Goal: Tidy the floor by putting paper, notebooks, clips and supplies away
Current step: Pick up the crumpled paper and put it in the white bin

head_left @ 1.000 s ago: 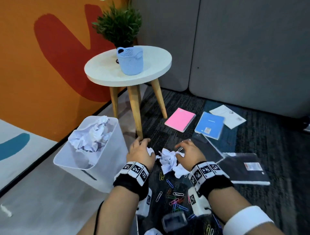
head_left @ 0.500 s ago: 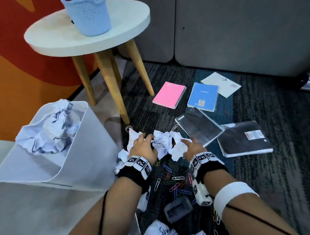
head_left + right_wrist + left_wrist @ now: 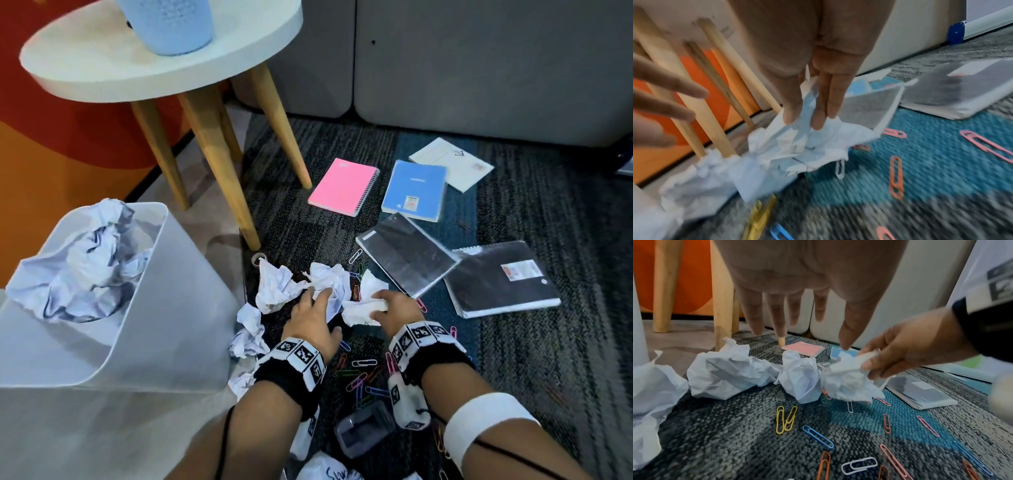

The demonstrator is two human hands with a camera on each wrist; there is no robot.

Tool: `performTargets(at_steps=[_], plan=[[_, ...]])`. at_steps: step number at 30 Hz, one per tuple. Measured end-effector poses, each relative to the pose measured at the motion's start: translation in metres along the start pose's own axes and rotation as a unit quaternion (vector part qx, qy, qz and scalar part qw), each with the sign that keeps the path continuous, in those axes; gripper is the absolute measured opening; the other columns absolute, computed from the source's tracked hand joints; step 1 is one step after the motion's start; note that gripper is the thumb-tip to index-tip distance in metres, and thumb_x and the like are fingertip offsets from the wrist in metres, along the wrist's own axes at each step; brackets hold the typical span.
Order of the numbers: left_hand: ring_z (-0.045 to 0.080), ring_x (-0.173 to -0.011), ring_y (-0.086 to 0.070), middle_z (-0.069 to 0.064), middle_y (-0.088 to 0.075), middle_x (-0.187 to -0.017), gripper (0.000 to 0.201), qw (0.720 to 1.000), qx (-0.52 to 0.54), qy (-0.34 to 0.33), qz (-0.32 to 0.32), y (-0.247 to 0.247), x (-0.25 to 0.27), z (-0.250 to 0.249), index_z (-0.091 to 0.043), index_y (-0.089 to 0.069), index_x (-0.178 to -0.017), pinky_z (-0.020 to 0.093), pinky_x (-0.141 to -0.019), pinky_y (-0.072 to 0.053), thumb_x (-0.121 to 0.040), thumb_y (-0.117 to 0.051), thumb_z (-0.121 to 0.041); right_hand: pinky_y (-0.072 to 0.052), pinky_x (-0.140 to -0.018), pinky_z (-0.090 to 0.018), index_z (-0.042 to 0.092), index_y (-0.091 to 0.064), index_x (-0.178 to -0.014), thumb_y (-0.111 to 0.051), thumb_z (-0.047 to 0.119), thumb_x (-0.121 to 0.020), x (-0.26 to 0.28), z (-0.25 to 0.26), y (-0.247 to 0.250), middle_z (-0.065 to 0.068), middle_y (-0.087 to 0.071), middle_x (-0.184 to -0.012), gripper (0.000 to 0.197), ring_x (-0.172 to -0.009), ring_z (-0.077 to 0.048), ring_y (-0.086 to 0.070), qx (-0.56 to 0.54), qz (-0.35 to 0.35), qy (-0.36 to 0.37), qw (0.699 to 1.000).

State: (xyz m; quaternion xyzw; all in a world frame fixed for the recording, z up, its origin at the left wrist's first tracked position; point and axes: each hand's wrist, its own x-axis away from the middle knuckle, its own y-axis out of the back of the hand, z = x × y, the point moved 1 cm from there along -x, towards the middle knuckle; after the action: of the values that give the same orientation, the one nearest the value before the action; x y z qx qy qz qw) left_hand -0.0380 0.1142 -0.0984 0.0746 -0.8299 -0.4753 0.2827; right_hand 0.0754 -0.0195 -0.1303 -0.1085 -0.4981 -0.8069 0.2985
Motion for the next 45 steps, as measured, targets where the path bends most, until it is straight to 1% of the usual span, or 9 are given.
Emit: performTargets(at_steps=[6,11,16,20,25,29,35,41,45], plan=[[0.031,-0.143,-0.021,-0.001,0.02,-0.157,0.1,0.998,0.053,-0.018,-0.043,0.026,0.012,-0.007,-0.042,0.008,-0.147,0.04,-0.111,-0.034,-0.082,-0.067,-0.039,-0.046,-0.075,-0.023,0.021,-0.065,-0.111,-0.07,0.025,-0.082,0.028,0.053,0.051,-0.01,-0.071,-0.098,0.029,-0.092,-0.022,-0.066,-0.139,-0.049,0.08,0.986],[0.02,-0.142,-0.026,0.0,-0.011,-0.157,0.101,0.961,0.183,-0.067,-0.195,0.069,0.024,-0.01,-0.033,-0.008,-0.149,0.028,-0.11,-0.032,-0.075,-0.076,-0.036,-0.046,-0.056,-0.016,0.02,-0.064,-0.104,-0.07,0.02,-0.083,0.053,0.103,0.083,-0.006,-0.07,-0.077,0.022,-0.066,-0.015,-0.067,-0.234,-0.045,0.165,0.957],[0.015,-0.119,-0.049,0.002,-0.038,-0.137,0.08,0.913,0.283,-0.048,-0.288,0.123,0.043,-0.014,-0.02,-0.03,-0.139,0.012,-0.088,-0.035,-0.075,-0.077,-0.018,-0.054,-0.071,-0.028,0.021,-0.063,-0.1,-0.07,0.019,-0.083,0.075,0.153,0.099,-0.005,-0.067,-0.083,0.019,-0.066,-0.019,-0.066,-0.258,-0.016,0.23,0.938],[0.019,-0.108,-0.053,0.003,-0.042,-0.124,0.064,0.893,0.283,-0.033,-0.347,0.163,0.062,-0.007,-0.018,-0.039,-0.129,0.019,-0.085,-0.04,-0.075,-0.074,-0.015,-0.05,-0.06,-0.016,0.027,-0.061,-0.095,-0.068,0.021,-0.084,0.097,0.193,0.11,0.002,-0.067,-0.08,0.014,-0.06,-0.006,-0.065,-0.248,-0.012,0.279,0.928],[0.024,-0.113,-0.052,0.005,-0.035,-0.134,0.061,0.879,0.225,0.017,-0.42,0.219,0.093,0.006,-0.018,-0.038,-0.132,0.034,-0.089,-0.045,-0.08,-0.07,-0.015,-0.05,-0.078,-0.022,0.028,-0.062,-0.115,-0.068,0.028,-0.084,0.124,0.242,0.117,0.004,-0.056,-0.11,0.032,-0.077,-0.01,-0.061,-0.215,-0.059,0.354,0.908],[0.029,-0.102,-0.058,0.006,-0.033,-0.131,0.065,0.859,0.192,0.063,-0.469,0.255,0.116,0.028,-0.018,-0.038,-0.134,0.036,-0.083,-0.05,-0.078,-0.07,-0.013,-0.051,-0.088,-0.029,0.03,-0.054,-0.126,-0.066,0.025,-0.084,0.145,0.271,0.116,0.008,-0.045,-0.112,0.043,-0.089,-0.019,-0.063,-0.206,-0.064,0.396,0.893],[0.031,-0.093,-0.06,0.008,-0.032,-0.134,0.064,0.863,0.184,0.147,-0.447,0.284,0.149,0.054,-0.017,-0.034,-0.139,0.029,-0.07,-0.04,-0.083,-0.065,-0.018,-0.047,-0.078,-0.013,0.033,-0.048,-0.133,-0.066,0.023,-0.086,0.168,0.307,0.096,0.009,-0.046,-0.117,0.051,-0.072,-0.01,-0.057,-0.19,-0.016,0.439,0.878],[0.025,-0.073,-0.048,0.008,-0.041,-0.126,0.056,0.886,0.161,0.175,-0.398,0.297,0.173,0.08,-0.024,-0.036,-0.131,0.03,-0.065,-0.036,-0.083,-0.065,-0.022,-0.052,-0.084,-0.04,0.027,-0.057,-0.087,-0.067,0.024,-0.083,0.174,0.347,0.084,0.006,-0.06,-0.095,0.011,-0.079,-0.016,-0.059,-0.145,-0.048,0.454,0.878],[0.028,-0.094,-0.054,0.009,-0.041,-0.128,0.053,0.928,0.096,0.209,-0.292,0.3,0.179,0.097,-0.022,-0.043,-0.127,0.032,-0.074,-0.042,-0.08,-0.067,-0.026,-0.051,-0.085,-0.037,0.021,-0.063,-0.083,-0.07,0.028,-0.081,0.164,0.358,0.067,0.008,-0.056,-0.085,0.01,-0.089,-0.017,-0.059,-0.091,-0.03,0.415,0.905]])
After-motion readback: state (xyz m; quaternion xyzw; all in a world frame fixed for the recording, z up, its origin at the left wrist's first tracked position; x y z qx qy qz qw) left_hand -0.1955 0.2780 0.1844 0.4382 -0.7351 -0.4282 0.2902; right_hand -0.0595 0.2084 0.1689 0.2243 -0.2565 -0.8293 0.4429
